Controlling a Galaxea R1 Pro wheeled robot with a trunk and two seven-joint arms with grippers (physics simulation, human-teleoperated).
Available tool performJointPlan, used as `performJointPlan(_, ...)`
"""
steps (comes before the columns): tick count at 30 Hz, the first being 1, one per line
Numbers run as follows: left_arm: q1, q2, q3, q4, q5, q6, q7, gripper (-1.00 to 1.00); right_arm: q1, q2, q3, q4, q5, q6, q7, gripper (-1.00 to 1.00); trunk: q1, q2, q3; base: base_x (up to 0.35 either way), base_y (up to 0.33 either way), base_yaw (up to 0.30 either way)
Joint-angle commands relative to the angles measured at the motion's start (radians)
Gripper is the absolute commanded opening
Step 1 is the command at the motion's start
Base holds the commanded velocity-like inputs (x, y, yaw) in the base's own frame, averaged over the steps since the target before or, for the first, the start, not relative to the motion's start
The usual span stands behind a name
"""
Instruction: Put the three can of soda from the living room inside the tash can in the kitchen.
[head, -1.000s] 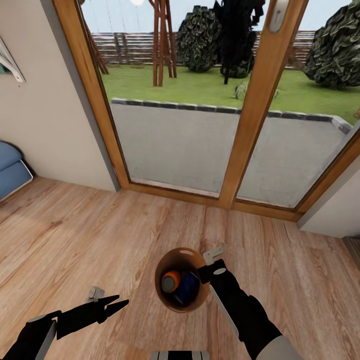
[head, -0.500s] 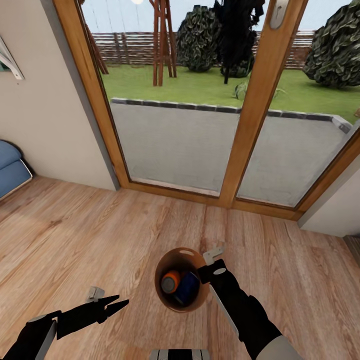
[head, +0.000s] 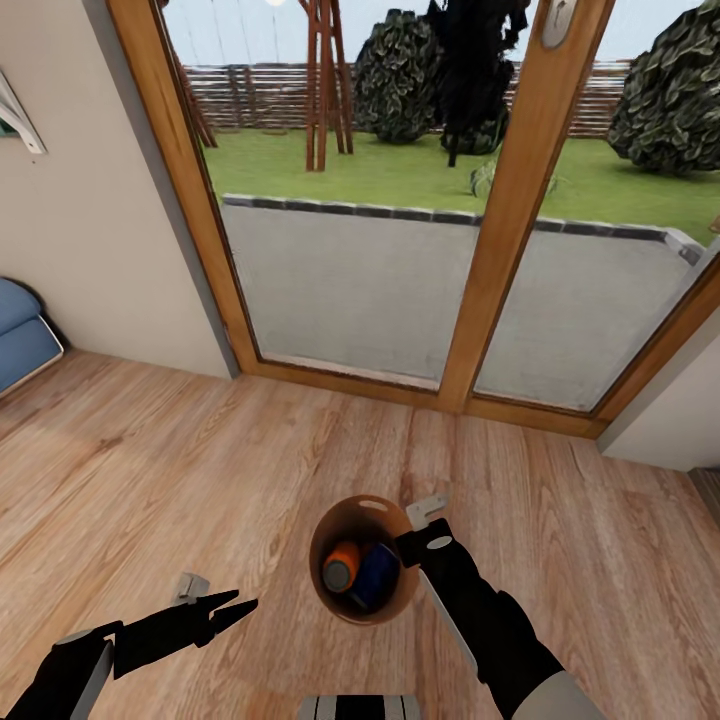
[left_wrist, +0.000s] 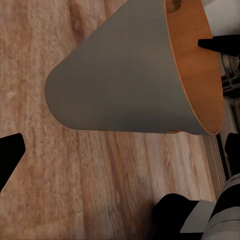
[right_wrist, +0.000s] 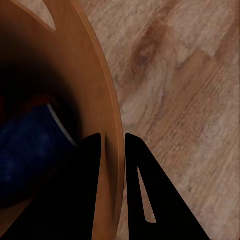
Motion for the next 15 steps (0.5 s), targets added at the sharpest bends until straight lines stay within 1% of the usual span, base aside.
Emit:
performJointPlan(1,0.000,0.000,0.000,0.000,0.000,0.000,0.000,1.00,0.000,0.000,0.000,0.000,-0.007,-0.001,0.005,-1.00,0.000,0.000,0.000,0.000,0.000,0.000)
performJointPlan(5,0.000,0.000,0.000,0.000,0.000,0.000,0.000,1.00,0.000,0.000,0.000,0.000,-0.007,-0.001,0.005,-1.00,0.000,0.000,0.000,0.000,0.000,0.000)
performJointPlan(10,0.000,0.000,0.000,0.000,0.000,0.000,0.000,1.00,0.000,0.000,0.000,0.000,-0.007,-0.001,0.005,-1.00,0.019,-0.035,-0.016,0.000,0.000,0.000)
performJointPlan(15,0.000,0.000,0.000,0.000,0.000,0.000,0.000,1.00,0.000,0.000,0.001,0.000,-0.007,-0.001,0.006,-1.00,0.019,-0.035,-0.016,0.000,0.000,0.000)
